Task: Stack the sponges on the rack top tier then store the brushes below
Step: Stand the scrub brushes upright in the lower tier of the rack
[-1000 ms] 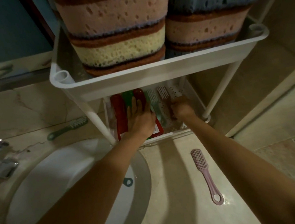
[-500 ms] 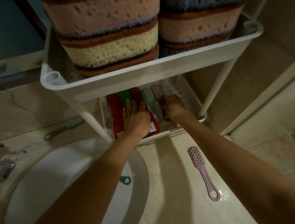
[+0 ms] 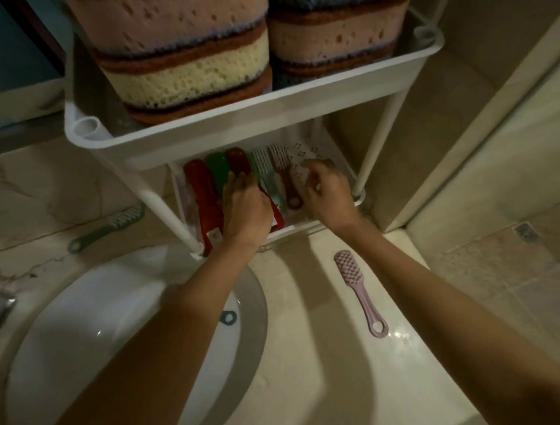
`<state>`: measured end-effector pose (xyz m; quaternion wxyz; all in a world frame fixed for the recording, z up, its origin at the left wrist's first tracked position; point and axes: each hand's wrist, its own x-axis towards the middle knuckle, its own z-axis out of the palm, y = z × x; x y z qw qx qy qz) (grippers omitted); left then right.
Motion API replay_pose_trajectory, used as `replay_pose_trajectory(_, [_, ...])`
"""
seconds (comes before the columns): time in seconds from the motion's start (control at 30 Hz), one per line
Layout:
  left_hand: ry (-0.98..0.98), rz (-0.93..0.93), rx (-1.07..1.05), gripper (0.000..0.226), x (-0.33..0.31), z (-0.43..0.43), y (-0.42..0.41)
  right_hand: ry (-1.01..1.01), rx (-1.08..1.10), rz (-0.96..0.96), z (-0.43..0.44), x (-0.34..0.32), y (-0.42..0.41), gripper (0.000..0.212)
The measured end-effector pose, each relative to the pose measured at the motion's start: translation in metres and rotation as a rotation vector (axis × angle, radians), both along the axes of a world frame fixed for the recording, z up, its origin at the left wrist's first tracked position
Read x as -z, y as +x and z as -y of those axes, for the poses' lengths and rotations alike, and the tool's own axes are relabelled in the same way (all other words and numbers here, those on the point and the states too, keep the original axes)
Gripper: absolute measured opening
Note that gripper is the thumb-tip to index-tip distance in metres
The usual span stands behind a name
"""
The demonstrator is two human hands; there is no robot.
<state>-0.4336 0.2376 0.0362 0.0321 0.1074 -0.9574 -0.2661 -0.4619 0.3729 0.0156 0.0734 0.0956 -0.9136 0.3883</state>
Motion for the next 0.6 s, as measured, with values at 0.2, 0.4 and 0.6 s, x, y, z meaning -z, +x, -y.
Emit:
replay_pose_trajectory(0.2, [0.282,-0.176,-0.016,0.032,-0.013,-0.021,0.08,0.183,0.153,0.17,-0.044,0.035,0.112,0.028])
replay_pose_trajectory(0.4, [0.497,-0.034,-0.156,0.031,0.012,-0.028,0.148,0.479,0.307,0.495,-0.061,0.059,0.148,0.027])
replay_pose_trajectory(0.6, [0.715,0.11,-0.307,0.03,0.028,-0.016,0.188,0.296,0.346,0.733,-0.064,0.05,0.155,0.039])
